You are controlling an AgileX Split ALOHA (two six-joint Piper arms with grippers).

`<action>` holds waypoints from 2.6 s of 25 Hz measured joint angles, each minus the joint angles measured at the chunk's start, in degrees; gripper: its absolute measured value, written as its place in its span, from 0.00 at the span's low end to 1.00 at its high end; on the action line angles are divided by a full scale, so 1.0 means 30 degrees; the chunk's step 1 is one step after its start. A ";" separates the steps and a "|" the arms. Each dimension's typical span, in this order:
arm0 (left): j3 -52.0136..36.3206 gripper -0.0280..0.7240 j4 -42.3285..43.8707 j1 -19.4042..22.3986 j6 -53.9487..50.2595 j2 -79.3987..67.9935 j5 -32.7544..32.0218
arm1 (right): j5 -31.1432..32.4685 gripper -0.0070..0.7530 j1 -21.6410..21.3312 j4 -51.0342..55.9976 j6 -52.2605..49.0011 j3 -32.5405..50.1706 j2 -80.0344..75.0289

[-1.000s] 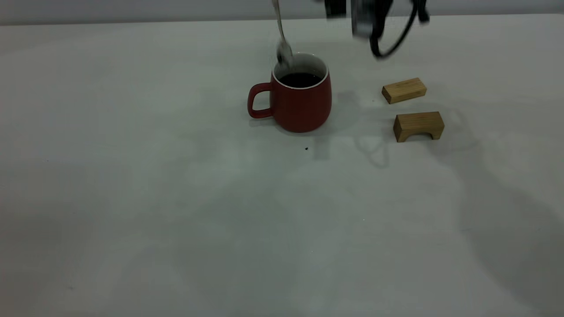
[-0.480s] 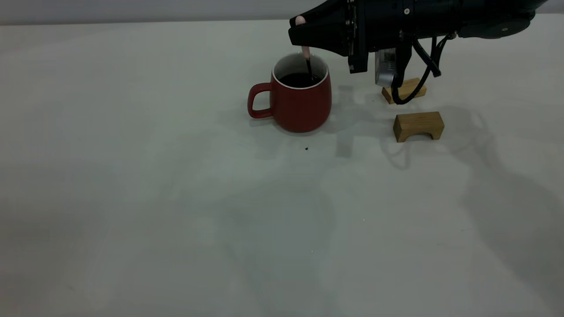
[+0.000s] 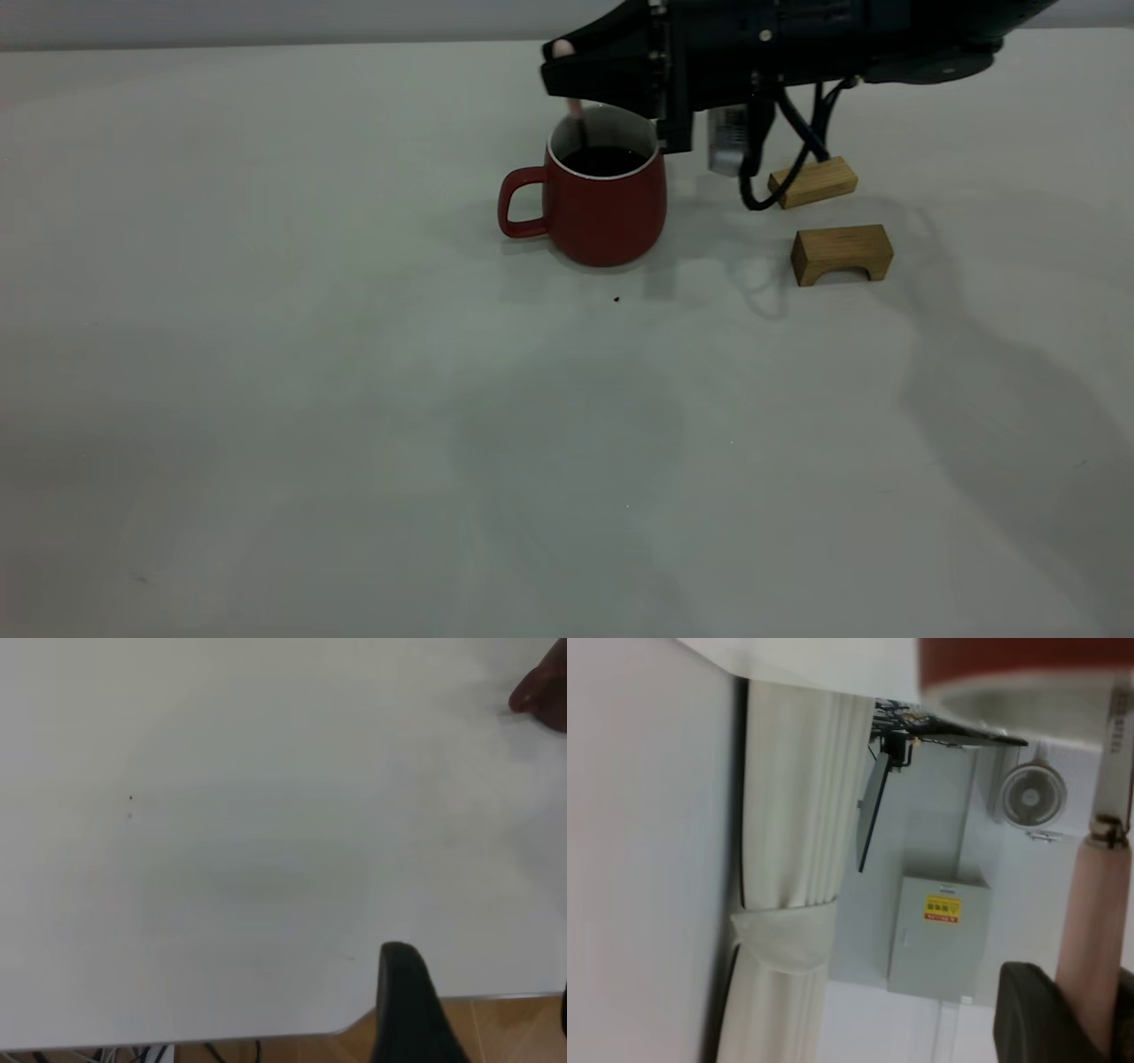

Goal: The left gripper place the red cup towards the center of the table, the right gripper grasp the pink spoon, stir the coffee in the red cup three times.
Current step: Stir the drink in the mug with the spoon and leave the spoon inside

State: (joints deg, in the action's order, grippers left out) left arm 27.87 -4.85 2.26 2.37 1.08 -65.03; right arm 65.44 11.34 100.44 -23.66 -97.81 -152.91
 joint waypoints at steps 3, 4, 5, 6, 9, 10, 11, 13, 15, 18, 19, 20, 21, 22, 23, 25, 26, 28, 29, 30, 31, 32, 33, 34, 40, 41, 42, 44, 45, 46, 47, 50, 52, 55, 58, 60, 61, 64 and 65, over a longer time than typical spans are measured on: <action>0.0000 0.68 0.0000 0.0000 0.0003 0.0000 0.0000 | 0.0014 0.17 -0.0772 -0.0200 0.0105 0.0468 0.0226; 0.0000 0.68 0.0000 0.0000 0.0003 0.0000 0.0000 | 0.0014 0.17 -0.1028 -0.0219 0.0125 0.0907 0.0396; 0.0000 0.68 0.0000 0.0000 0.0003 0.0000 0.0000 | 0.0014 0.17 -0.1177 -0.0219 0.0125 0.1291 0.0560; 0.0000 0.68 0.0000 0.0000 0.0003 0.0000 0.0000 | 0.0053 0.16 -0.1293 -0.0153 0.0125 0.1715 0.0712; 0.0000 0.68 0.0000 0.0000 0.0003 0.0000 0.0000 | 0.0121 0.16 -0.1012 0.0311 0.0125 0.2252 0.0794; 0.0000 0.68 0.0000 0.0000 0.0003 0.0000 0.0000 | 0.0105 0.16 -0.0716 0.0335 0.0125 0.2275 0.0794; 0.0000 0.68 0.0000 0.0000 0.0003 0.0000 0.0000 | 0.0105 0.16 -0.0372 0.0335 0.0079 0.2225 0.0794; 0.0000 0.68 0.0000 0.0000 0.0003 0.0000 0.0000 | 0.0105 0.16 0.0215 0.0237 0.0044 0.1640 0.0554; 0.0000 0.68 0.0000 0.0000 0.0003 0.0000 0.0000 | 0.0148 0.16 0.0566 0.0208 0.0067 0.0483 0.0103; 0.0000 0.68 0.0000 0.0000 0.0003 0.0000 0.0000 | 0.0127 0.16 0.0429 0.0189 0.0132 -0.0570 -0.0407; 0.0000 0.68 0.0000 0.0000 0.0003 0.0000 0.0000 | 0.0111 0.16 0.0290 0.0191 0.0132 -0.0579 -0.0407; 0.0000 0.68 0.0000 0.0000 0.0003 0.0000 0.0000 | 0.0111 0.16 0.0051 0.0186 0.0132 -0.0561 -0.0407; 0.0000 0.68 0.0000 0.0000 0.0003 0.0000 0.0000 | 0.0111 0.16 -0.0193 0.0186 0.0146 -0.0413 -0.0346; 0.0000 0.68 0.0000 0.0000 0.0003 0.0000 0.0000 | 0.0111 0.16 -0.0405 0.0227 0.0146 -0.0040 -0.0243; 0.0000 0.68 0.0000 0.0000 0.0003 0.0000 0.0000 | 0.0130 0.16 -0.0584 0.0326 0.0201 0.0402 -0.0038; 0.0000 0.68 0.0000 0.0000 0.0003 0.0000 0.0000 | 0.0094 0.16 -0.0774 0.0336 0.0223 0.1609 0.0493; 0.0000 0.68 0.0000 0.0000 0.0003 0.0000 0.0000 | 0.0094 0.16 -0.0774 0.0336 0.0223 0.2001 0.0730; 0.0000 0.68 0.0000 0.0000 0.0003 0.0000 0.0000 | 0.0094 0.16 -0.0518 0.0312 0.0223 0.2374 0.0842; 0.0000 0.68 0.0000 0.0000 0.0003 0.0000 0.0000 | 0.0094 0.16 -0.0290 0.0336 0.0204 0.2374 0.0842; 0.0000 0.68 0.0000 0.0000 0.0003 0.0000 0.0000 | 0.0094 0.16 -0.0053 0.0312 0.0181 0.2303 0.0842; 0.0000 0.68 0.0000 0.0000 0.0003 0.0000 0.0000 | 0.0094 0.16 0.0259 0.0274 0.0139 0.2107 0.0822; 0.0000 0.68 0.0000 0.0000 0.0003 0.0000 0.0000 | 0.0094 0.16 0.0547 0.0242 0.0122 0.1753 0.0731; 0.0000 0.68 0.0000 0.0000 0.0003 0.0000 0.0000 | 0.0094 0.16 0.0812 0.0223 0.0122 0.1282 0.0573; 0.0000 0.68 0.0000 0.0000 0.0003 0.0000 0.0000 | 0.0111 0.16 0.0985 0.0223 0.0103 0.0859 0.0374; 0.0000 0.68 0.0000 0.0000 0.0003 0.0000 0.0000 | 0.0183 0.16 0.0466 0.0195 0.0103 -0.0405 -0.0386; 0.0000 0.68 0.0000 0.0000 0.0003 0.0000 0.0000 | 0.0183 0.15 0.0257 0.0195 0.0103 -0.0405 -0.0386; 0.0000 0.68 0.0000 0.0000 0.0003 0.0000 0.0000 | 0.0183 0.15 0.0014 0.0195 0.0103 -0.0387 -0.0364; 0.0000 0.68 0.0000 0.0000 0.0003 0.0000 0.0000 | 0.0138 0.15 -0.0375 0.0195 0.0103 -0.0336 -0.0302; 0.0000 0.68 0.0000 0.0000 0.0003 0.0000 0.0000 | 0.0116 0.15 -0.0517 0.0195 0.0103 -0.0298 -0.0283; 0.0000 0.68 0.0000 0.0000 0.0003 0.0000 0.0000 | 0.0110 0.15 -0.0542 0.0195 0.0103 -0.0275 -0.0242; 0.0000 0.68 0.0000 0.0000 0.0003 0.0000 0.0000 | 0.0110 0.15 -0.0542 0.0215 0.0103 -0.0201 -0.0217; 0.0000 0.68 0.0000 0.0000 0.0003 0.0000 0.0000 | 0.0110 0.15 -0.0487 0.0134 0.0103 -0.0133 -0.0194; 0.0000 0.68 0.0000 0.0000 0.0003 0.0000 0.0000 | 0.0110 0.15 -0.0487 0.0085 0.0103 -0.0112 -0.0194; 0.0000 0.68 0.0000 0.0000 0.0003 0.0000 0.0000 | 0.0110 0.18 -0.0508 0.0085 0.0164 -0.0112 -0.0194; 0.0000 0.68 0.0000 0.0000 0.0003 0.0000 0.0000 | 0.0110 0.32 -0.0508 0.0002 0.0782 -0.0112 -0.0194; 0.0000 0.68 0.0000 0.0000 0.0020 0.0000 0.0000 | 0.0110 0.43 -0.0508 -0.0245 0.1441 -0.0112 -0.0194; 0.0000 0.68 0.0000 0.0000 0.0020 0.0000 0.0000 | 0.0110 0.49 -0.0508 -0.0340 0.1788 -0.0112 -0.0194; 0.0000 0.68 0.0000 0.0000 0.0020 0.0000 0.0000 | 0.0110 0.61 -0.0508 -0.0562 0.2690 -0.0112 -0.0194; 0.0000 0.68 0.0000 0.0000 0.0020 0.0000 0.0000 | 0.0110 0.63 -0.0508 -0.0850 0.2956 -0.0112 -0.0187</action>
State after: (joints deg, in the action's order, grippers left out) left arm 27.87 -4.85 2.26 2.43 1.08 -65.03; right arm 65.77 9.81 97.89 -14.79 -98.15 -153.47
